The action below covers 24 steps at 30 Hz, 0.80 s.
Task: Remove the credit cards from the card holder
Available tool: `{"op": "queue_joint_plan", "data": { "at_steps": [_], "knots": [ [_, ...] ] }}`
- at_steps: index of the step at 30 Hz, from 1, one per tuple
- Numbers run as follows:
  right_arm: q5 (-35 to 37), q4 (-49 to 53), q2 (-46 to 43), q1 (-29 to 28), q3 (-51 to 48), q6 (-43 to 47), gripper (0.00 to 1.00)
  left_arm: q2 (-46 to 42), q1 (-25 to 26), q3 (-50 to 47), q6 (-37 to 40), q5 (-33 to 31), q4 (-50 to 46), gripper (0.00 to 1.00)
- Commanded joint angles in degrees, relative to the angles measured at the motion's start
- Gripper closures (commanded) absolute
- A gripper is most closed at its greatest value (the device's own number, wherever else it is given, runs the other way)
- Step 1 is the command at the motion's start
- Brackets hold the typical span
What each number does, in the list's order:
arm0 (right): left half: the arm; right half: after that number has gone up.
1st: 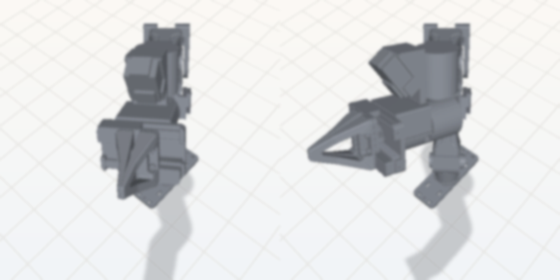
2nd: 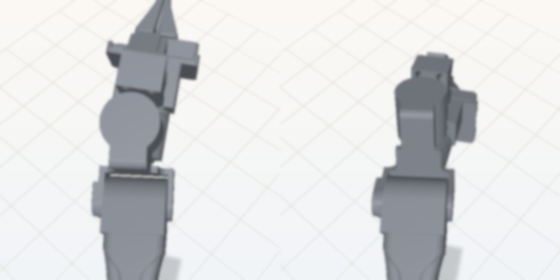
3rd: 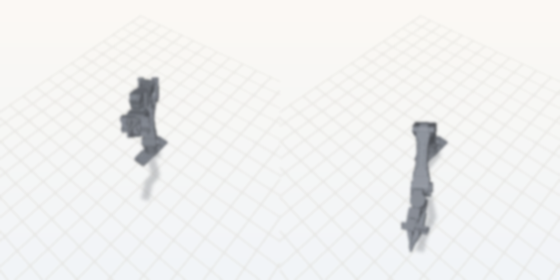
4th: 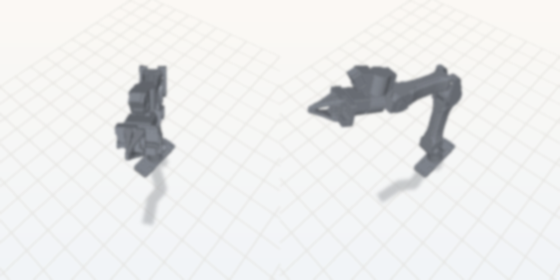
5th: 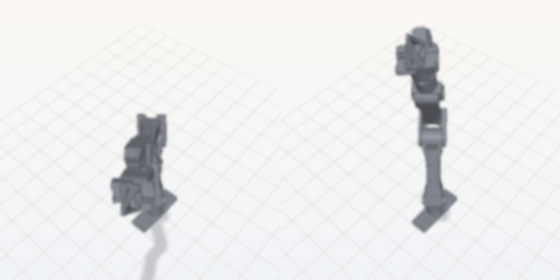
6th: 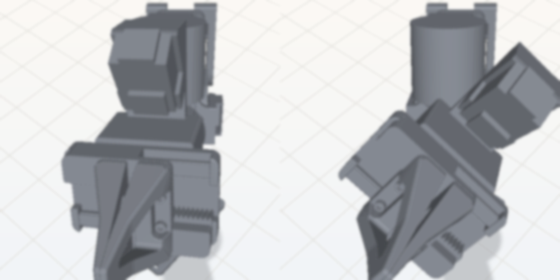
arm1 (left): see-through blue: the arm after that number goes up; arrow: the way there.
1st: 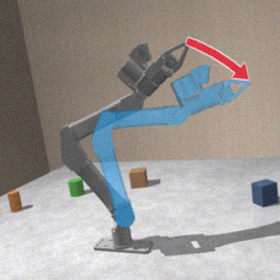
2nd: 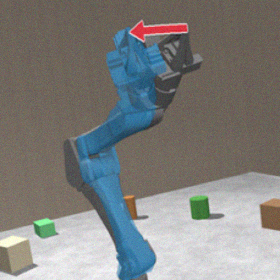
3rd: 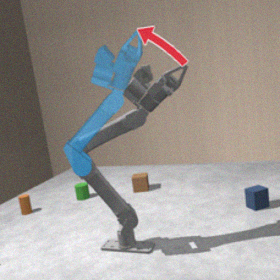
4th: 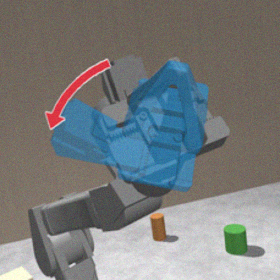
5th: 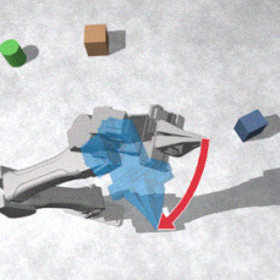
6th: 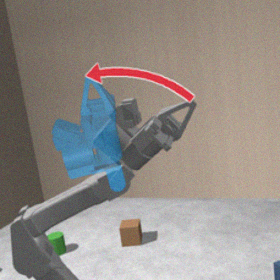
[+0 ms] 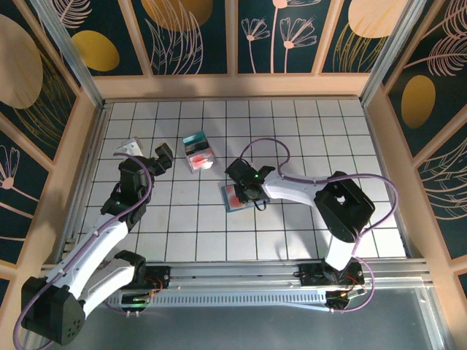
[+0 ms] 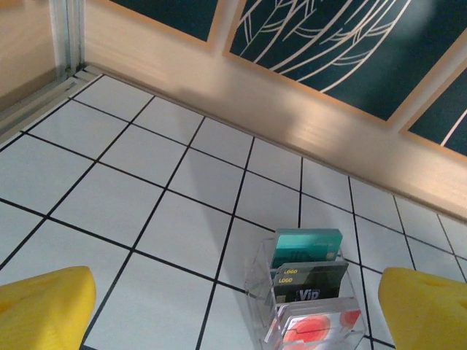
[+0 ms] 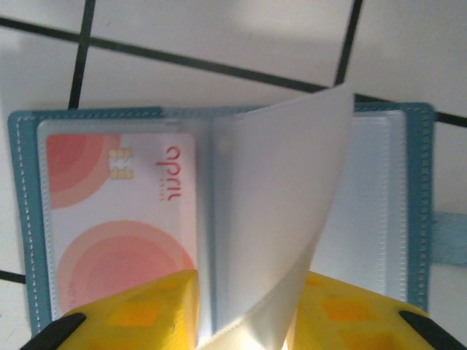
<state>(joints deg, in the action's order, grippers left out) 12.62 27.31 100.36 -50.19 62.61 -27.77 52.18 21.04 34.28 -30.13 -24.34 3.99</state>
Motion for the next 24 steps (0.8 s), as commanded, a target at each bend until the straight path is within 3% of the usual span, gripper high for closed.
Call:
{"op": "queue_joint_plan", "data": {
  "at_steps": [1,5,12,19,24],
  "knots": [
    [2.1,1.1,-3.1,1.4,-0.8,-2.3,0.65,1.0,3.0,1.9,2.6,-1.4,-1.1,0.01],
    [1.6,0.7,-4.1,2.8,-2.2,-2.9,0.65,4.0,10.2,3.0,4.1,-7.5,-2.6,0.01],
    [0.9,-0.2,-4.5,5.0,-4.8,-3.5,0.68,9.2,19.0,2.2,1.3,-12.6,-2.6,0.01],
    [0.2,-1.4,-4.6,6.7,-6.9,-4.7,0.71,15.4,26.6,2.1,-0.8,-15.2,-1.7,0.01],
    [1.3,-1.0,-4.3,6.7,-7.5,-5.5,0.71,20.1,28.6,1.5,-4.5,-12.6,-1.3,0.01]
  ]
}}
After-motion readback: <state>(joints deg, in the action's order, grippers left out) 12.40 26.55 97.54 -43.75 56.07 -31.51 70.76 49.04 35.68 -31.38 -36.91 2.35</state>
